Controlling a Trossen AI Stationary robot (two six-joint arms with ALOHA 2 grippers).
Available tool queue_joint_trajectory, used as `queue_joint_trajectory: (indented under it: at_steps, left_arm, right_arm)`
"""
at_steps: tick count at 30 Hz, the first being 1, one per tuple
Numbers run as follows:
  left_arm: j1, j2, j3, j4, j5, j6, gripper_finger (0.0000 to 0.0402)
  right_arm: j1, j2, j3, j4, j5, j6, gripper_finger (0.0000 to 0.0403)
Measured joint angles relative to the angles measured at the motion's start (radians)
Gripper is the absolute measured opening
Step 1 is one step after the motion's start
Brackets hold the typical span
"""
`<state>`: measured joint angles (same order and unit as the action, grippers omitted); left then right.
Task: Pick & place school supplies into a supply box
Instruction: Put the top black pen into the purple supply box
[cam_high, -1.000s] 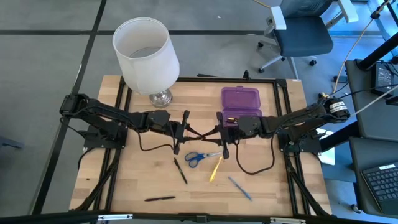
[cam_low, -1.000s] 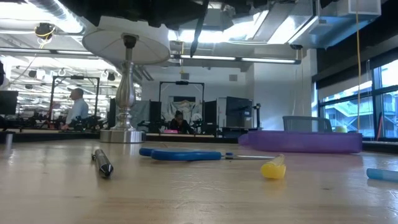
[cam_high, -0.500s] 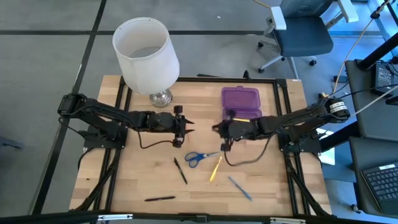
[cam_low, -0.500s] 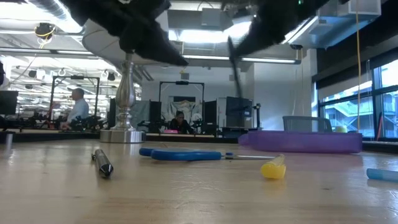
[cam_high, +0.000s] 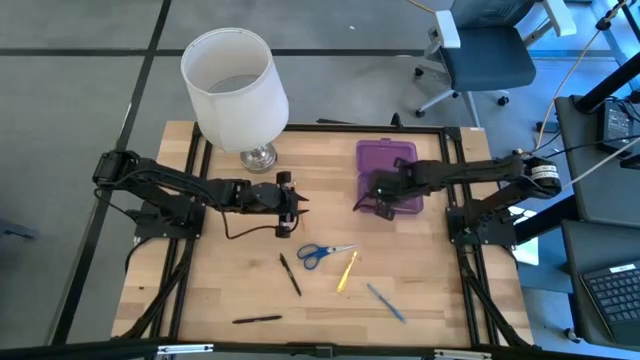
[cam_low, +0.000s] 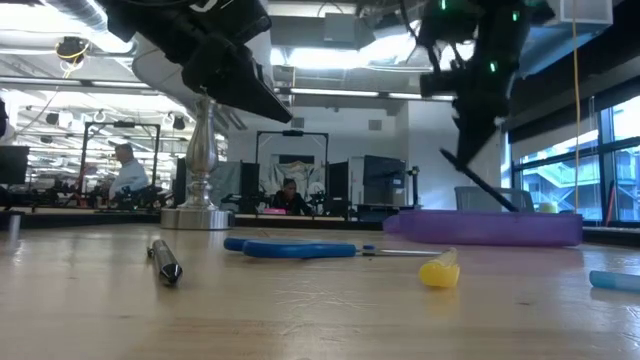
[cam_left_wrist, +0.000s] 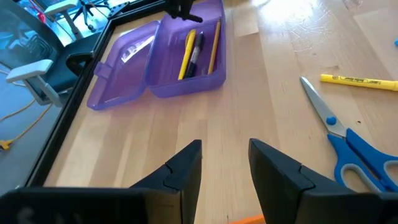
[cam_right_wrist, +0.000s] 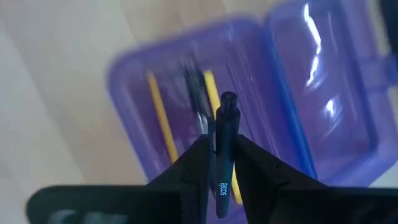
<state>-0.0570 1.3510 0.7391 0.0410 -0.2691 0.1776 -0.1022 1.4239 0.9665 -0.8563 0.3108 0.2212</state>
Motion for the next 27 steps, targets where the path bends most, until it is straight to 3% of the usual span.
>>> queue_joint_trajectory:
  at_steps: [10,27]
  left_arm:
    - [0.000,0.000,0.000,0.000,0.001,-0.011,0.0125]
    - [0.000,0.001,0.000,-0.001,0.002,-0.011,0.0118]
  right_arm:
    - [-0.058,0.000,-0.143,0.162,-0.028,-0.022,0.0071]
    - [-0.059,0.000,-0.194,0.254,-0.043,-0.048,0.0082]
